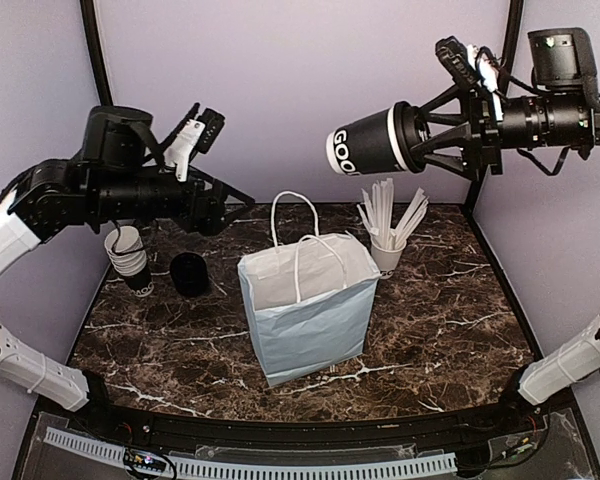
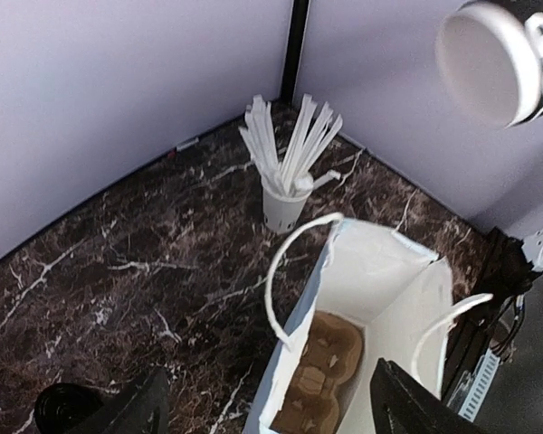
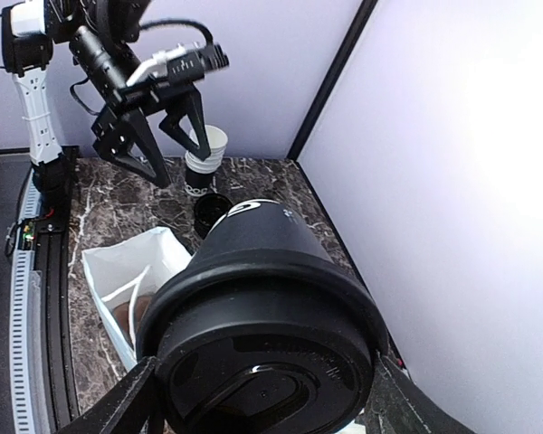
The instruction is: Pack the takeout coffee
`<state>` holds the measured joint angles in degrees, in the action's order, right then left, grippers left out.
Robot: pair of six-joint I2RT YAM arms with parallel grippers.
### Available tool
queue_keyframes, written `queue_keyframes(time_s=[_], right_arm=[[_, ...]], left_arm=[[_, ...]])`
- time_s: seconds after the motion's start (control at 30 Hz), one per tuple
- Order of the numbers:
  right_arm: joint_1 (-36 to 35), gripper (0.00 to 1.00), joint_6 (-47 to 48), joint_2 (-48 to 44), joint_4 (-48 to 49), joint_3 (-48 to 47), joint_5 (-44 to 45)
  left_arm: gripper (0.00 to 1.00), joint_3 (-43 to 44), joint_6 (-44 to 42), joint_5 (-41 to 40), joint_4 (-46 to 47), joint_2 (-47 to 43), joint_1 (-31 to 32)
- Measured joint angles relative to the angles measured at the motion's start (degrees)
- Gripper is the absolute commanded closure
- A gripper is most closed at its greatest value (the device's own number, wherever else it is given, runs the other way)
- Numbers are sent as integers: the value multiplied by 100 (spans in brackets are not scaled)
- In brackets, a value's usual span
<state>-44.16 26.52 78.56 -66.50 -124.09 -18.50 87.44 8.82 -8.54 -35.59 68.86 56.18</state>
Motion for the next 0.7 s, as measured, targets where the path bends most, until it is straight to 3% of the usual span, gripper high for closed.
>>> queue_keyframes(time_s=[0.23,0.5,0.57,0.7], right_arm=[[35,34,85,-284,98,754,431],[-20,40,319,240,-103,1016,393],[-94,42,389,348,-164,1016,387],[-374,43,577,520,-361,1036,352]], left_arm=[[31,175,326,1384,-968,1390,-684],[52,179,201,1963,-1213,1646,-717],[51,179,125,2085,-1211,1694,-719],[41,177,37,2378,-1165,1746,-721]])
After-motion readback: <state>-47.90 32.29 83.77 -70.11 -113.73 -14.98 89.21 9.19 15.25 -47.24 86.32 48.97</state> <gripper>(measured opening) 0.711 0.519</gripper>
